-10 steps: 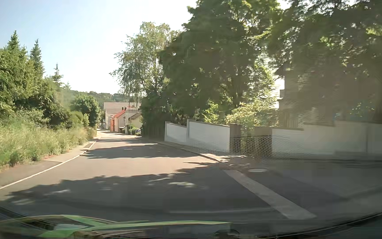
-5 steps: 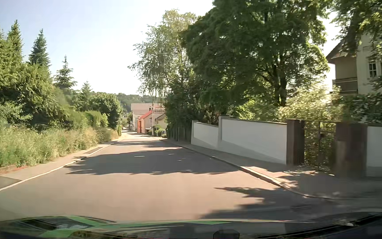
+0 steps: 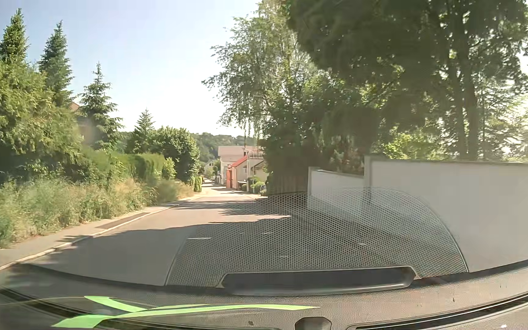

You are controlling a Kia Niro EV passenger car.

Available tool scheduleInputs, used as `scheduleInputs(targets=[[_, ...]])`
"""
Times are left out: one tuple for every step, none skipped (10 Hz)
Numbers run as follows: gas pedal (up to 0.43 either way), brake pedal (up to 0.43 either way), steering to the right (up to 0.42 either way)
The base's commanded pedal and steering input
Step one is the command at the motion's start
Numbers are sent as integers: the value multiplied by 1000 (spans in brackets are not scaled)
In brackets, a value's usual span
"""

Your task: Follow the waypoints while adhering to traffic rules and regulations

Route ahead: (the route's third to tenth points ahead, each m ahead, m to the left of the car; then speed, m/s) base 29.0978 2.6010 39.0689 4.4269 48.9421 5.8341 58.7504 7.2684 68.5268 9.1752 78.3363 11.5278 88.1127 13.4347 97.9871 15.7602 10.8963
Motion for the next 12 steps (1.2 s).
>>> scheduleInputs(targets=[[59,0,-86],[59,0,-78],[47,0,-67],[39,0,-57],[39,0,-50],[39,0,-44],[39,0,-40],[47,0,-34],[59,0,-27],[79,0,-23],[79,0,-23],[79,0,-23]])
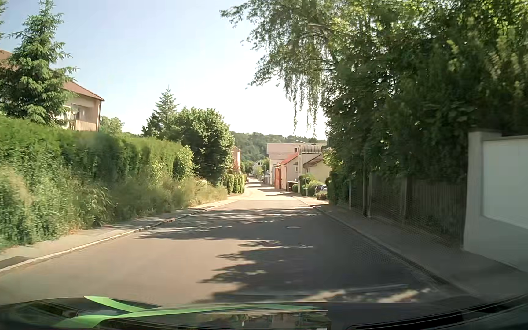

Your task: Follow the waypoints while adhering to traffic rules and regulations

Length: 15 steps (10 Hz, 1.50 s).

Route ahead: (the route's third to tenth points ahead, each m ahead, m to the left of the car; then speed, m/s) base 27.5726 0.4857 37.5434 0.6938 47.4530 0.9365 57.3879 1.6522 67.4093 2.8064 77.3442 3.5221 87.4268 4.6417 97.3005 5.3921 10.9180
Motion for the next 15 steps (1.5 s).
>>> scheduleInputs(targets=[[79,0,-22],[79,0,-20],[79,0,-17],[67,0,-9],[67,0,-2],[67,0,-2],[67,0,-3],[67,0,-1],[67,0,-1],[67,0,3],[67,0,7],[59,0,9],[47,0,8],[47,0,6],[47,0,6]])
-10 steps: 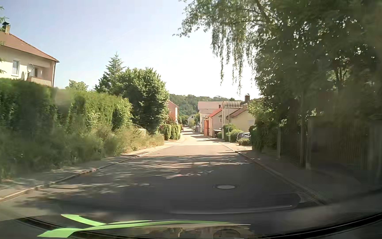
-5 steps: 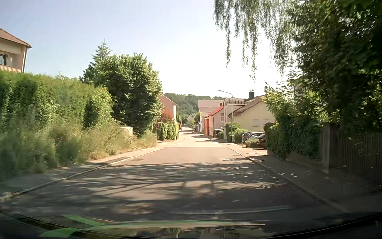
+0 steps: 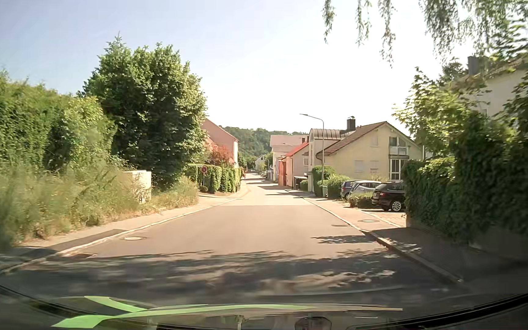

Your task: Follow the waypoints while adhering to traffic rules and regulations

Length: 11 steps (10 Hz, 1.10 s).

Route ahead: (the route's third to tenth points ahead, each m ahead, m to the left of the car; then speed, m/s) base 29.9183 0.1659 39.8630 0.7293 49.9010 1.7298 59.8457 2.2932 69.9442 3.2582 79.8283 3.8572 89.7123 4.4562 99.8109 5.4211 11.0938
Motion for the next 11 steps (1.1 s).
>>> scheduleInputs(targets=[[59,0,6],[67,0,5],[67,0,6],[67,0,6],[67,0,5],[59,0,3],[47,0,2],[47,0,0],[47,0,-2],[47,0,-5],[59,0,-7]])
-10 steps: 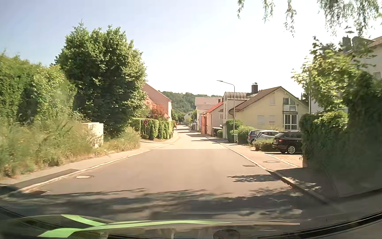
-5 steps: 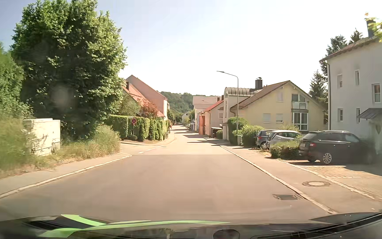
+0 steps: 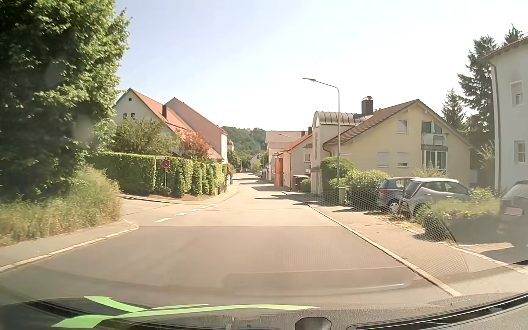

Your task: Follow the waypoints while adhering to traffic rules and regulations

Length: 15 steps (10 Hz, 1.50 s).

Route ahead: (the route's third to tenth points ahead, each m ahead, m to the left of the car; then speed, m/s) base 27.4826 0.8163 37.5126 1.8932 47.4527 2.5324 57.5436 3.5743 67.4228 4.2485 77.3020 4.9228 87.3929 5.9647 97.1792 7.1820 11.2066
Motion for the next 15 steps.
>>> scheduleInputs(targets=[[79,0,-7],[79,0,-8],[79,0,-8],[79,0,-7],[67,0,-9],[47,0,-11],[47,0,-15],[47,0,-18],[59,0,-17],[67,0,-16],[87,0,-12],[87,0,-10],[67,0,-10],[59,0,-10],[47,0,-10]])
